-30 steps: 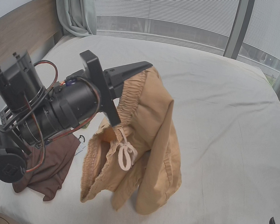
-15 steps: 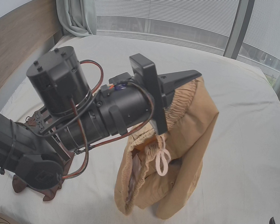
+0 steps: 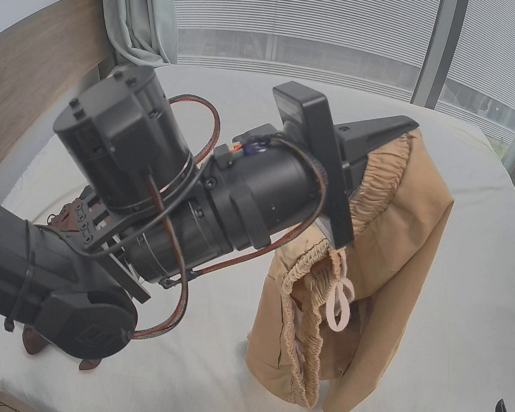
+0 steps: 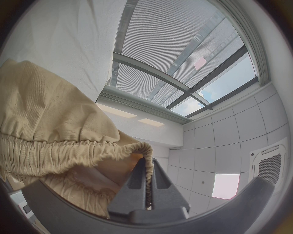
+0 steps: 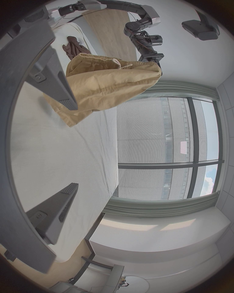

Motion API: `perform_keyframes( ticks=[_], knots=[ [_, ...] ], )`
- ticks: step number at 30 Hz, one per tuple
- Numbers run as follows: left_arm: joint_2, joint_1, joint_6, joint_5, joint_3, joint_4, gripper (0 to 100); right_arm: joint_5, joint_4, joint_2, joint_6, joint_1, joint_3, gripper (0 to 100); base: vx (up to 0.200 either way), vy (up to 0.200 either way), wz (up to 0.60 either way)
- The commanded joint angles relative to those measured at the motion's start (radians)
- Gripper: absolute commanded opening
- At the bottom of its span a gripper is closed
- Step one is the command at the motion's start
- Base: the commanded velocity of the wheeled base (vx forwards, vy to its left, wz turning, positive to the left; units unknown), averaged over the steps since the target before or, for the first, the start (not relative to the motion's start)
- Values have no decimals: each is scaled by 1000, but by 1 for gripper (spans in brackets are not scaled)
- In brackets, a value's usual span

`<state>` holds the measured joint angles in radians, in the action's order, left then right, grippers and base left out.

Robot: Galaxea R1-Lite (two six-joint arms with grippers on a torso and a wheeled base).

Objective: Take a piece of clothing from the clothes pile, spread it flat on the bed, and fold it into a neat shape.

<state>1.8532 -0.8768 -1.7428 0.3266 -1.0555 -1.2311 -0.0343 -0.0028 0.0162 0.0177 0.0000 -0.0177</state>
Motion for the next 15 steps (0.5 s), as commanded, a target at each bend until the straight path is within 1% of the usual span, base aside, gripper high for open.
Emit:
perform_keyframes(
  ticks=[1, 3, 6, 10, 13, 15],
  knots=[
    [-28, -16, -15, -24, -8, -7, 0, -1, 0, -16, -1, 0, 18, 100, 0, 0, 0],
    [-31, -16, -17, -40, -14, -15, 0, -1, 0, -16, 1, 0, 18, 100, 0, 0, 0],
    [-46, -8, -27, -41, -17, -22, 0, -1, 0, -16, -1, 0, 18, 100, 0, 0, 0],
    [-68, -5, -84, -50, -17, -56, 0, -1, 0, -16, -1, 0, 18, 100, 0, 0, 0],
    [-74, -5, -86, -50, -15, -57, 0, -1, 0, -16, -1, 0, 18, 100, 0, 0, 0],
    [-48, 15, -84, -50, -3, -54, 0, -1, 0, -15, -1, 0, 18, 100, 0, 0, 0]
  ],
)
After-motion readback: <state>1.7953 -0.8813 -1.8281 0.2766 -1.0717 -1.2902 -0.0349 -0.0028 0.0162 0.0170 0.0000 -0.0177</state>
